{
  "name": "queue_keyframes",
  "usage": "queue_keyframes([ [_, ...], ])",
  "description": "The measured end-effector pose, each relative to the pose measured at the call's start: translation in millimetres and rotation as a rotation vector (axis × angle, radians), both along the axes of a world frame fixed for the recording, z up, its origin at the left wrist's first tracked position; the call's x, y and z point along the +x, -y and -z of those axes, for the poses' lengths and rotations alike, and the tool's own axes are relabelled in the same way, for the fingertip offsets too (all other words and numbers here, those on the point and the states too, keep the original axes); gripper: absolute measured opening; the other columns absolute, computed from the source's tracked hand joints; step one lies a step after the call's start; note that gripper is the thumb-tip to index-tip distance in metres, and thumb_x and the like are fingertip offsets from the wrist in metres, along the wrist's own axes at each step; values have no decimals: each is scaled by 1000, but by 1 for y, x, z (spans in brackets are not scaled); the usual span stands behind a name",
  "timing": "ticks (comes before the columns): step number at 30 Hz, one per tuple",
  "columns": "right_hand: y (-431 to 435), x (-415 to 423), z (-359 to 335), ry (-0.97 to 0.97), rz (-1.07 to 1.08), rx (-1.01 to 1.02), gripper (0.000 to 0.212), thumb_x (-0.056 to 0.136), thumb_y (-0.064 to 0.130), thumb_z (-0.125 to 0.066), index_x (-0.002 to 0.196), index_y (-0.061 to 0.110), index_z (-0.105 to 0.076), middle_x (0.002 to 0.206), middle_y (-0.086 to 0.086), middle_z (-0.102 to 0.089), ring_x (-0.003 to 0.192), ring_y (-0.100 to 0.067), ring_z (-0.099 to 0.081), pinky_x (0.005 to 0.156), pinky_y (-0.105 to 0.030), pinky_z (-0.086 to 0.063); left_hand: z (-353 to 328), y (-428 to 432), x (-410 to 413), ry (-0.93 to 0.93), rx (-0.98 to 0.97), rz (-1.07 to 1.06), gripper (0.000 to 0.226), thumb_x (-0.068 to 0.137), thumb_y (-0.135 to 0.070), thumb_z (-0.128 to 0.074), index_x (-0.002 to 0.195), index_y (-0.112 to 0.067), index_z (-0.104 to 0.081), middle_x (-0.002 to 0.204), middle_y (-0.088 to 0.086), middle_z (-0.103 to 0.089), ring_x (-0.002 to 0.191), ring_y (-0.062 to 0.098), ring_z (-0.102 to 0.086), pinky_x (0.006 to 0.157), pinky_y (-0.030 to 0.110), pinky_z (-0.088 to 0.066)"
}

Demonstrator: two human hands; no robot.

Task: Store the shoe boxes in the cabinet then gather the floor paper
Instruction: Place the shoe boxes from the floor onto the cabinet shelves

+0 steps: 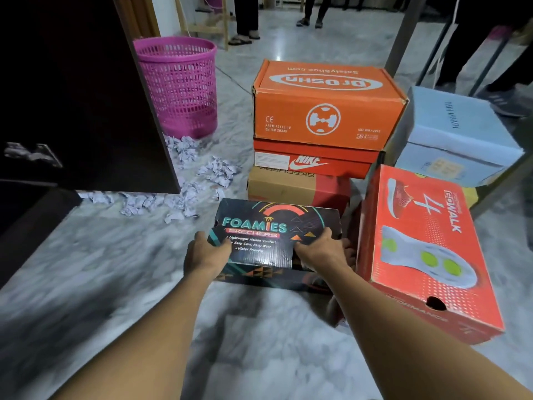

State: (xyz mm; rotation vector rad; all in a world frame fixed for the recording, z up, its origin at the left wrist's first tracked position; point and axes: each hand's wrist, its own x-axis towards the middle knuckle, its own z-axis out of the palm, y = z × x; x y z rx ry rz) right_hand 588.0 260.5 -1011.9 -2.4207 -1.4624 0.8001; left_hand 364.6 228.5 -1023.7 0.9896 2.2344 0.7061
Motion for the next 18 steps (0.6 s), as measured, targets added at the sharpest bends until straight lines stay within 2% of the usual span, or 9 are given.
queue_keyframes([
  [2, 5, -7, 2, -56, -49, 58, 81, 75, 66, -60, 142, 25, -37, 138, -22, -39, 129, -42, -43, 110, -43, -35, 2, 16, -17, -76, -32, -55, 48, 83, -50, -58, 113, -13, -51, 113, 12, -65, 96, 34, -62, 74, 34, -48],
  [6, 19, -17, 10, -288, -106, 234, 73, 80, 54, -62, 142, 20, -46, 133, -18, -56, 126, -33, -50, 105, -35, -41, 11, 63, -53, -162, -76, -229, 55, 85, -58, -53, 120, -15, -52, 118, 15, -65, 106, 38, -61, 76, 36, -45],
  [8, 28, -18, 17, -393, -64, 297, 64, 86, 45, -64, 140, 15, -49, 131, -14, -61, 122, -30, -56, 101, -33, -42, 16, 81, -67, -117, -40, -268, 51, 87, -58, -53, 117, -17, -53, 112, 10, -65, 101, 35, -62, 77, 35, -47],
  [10, 40, -19, 28, -458, -35, 317, 60, 85, 49, -64, 135, 19, -53, 128, -9, -63, 118, -25, -59, 101, -33, -44, 19, 93, -75, -7, 21, -253, 43, 90, -50, -57, 121, -19, -54, 106, 3, -62, 96, 30, -61, 76, 33, -46],
  [12, 51, -22, 37, -521, -29, 302, 59, 80, 56, -65, 128, 23, -57, 120, -1, -68, 113, -21, -62, 100, -34, -46, 25, 98, -78, 101, 62, -228, 36, 90, -46, -62, 118, -24, -56, 110, 0, -65, 93, 26, -62, 80, 35, -51],
  [14, 54, -25, 41, -545, -40, 284, 62, 76, 61, -65, 126, 25, -58, 116, 3, -70, 110, -20, -63, 100, -36, -47, 25, 101, -75, 153, 63, -211, 32, 88, -45, -64, 114, -26, -59, 111, 2, -68, 94, 26, -62, 83, 34, -51],
  [16, 49, -28, 41, -536, -61, 273, 72, 67, 66, -64, 126, 25, -58, 115, 3, -70, 109, -20, -64, 100, -38, -47, 24, 101, -74, 182, 57, -216, 38, 87, -45, -66, 119, -26, -58, 110, 1, -67, 97, 25, -62, 84, 33, -50],
  [18, 40, -35, 37, -532, -107, 295, 79, 59, 68, -65, 124, 24, -59, 112, 3, -71, 105, -20, -66, 98, -39, -50, 19, 101, -79, 212, 74, -244, 40, 86, -44, -67, 120, -26, -58, 111, 1, -66, 101, 26, -63, 88, 38, -54],
])
